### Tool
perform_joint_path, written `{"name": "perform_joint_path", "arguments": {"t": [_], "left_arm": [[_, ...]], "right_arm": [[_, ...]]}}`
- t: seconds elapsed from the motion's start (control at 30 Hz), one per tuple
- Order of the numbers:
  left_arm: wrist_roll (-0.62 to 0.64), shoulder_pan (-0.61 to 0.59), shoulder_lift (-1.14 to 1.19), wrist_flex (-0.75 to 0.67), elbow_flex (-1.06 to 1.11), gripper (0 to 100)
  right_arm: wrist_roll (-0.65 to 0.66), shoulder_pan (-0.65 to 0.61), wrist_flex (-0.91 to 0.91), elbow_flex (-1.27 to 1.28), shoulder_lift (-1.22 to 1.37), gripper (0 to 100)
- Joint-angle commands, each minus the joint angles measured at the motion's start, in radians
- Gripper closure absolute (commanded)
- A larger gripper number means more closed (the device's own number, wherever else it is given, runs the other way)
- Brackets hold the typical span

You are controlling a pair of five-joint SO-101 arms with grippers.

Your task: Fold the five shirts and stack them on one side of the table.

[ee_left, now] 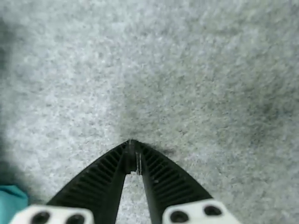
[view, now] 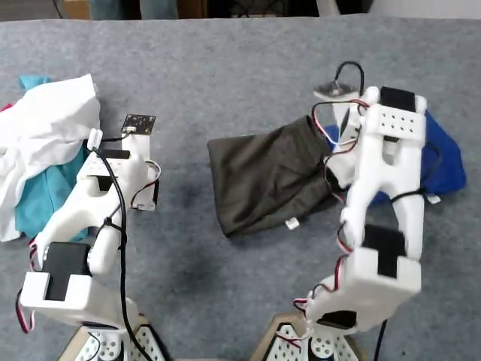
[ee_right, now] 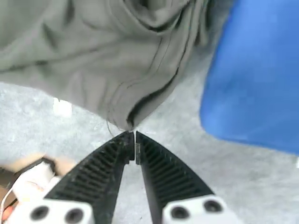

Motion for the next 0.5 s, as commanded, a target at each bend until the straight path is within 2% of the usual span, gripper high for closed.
{"name": "perform_joint_path", "arguments": {"t": [0.0,0.13,0.23,0.33,0.47], "left_arm": [[0.014,-0.013,-0.017,-0.017,0.002,97],[0.014,-0.013,-0.017,-0.017,0.004,97],[0.014,-0.013,-0.017,-0.017,0.004,97],[0.014,-0.015,-0.017,-0.017,0.004,97],[0.015,-0.050,-0.018,-0.017,0.001,97]], "right_arm": [[-0.048,-0.114,-0.103,-0.022,-0.096,98.4],[-0.118,-0.270,-0.318,-0.010,-0.085,98.4],[-0.133,-0.339,-0.460,0.010,-0.025,98.4],[-0.133,-0.364,-0.511,-0.001,0.090,98.4],[-0.133,-0.338,-0.491,-0.033,0.248,98.4]]}}
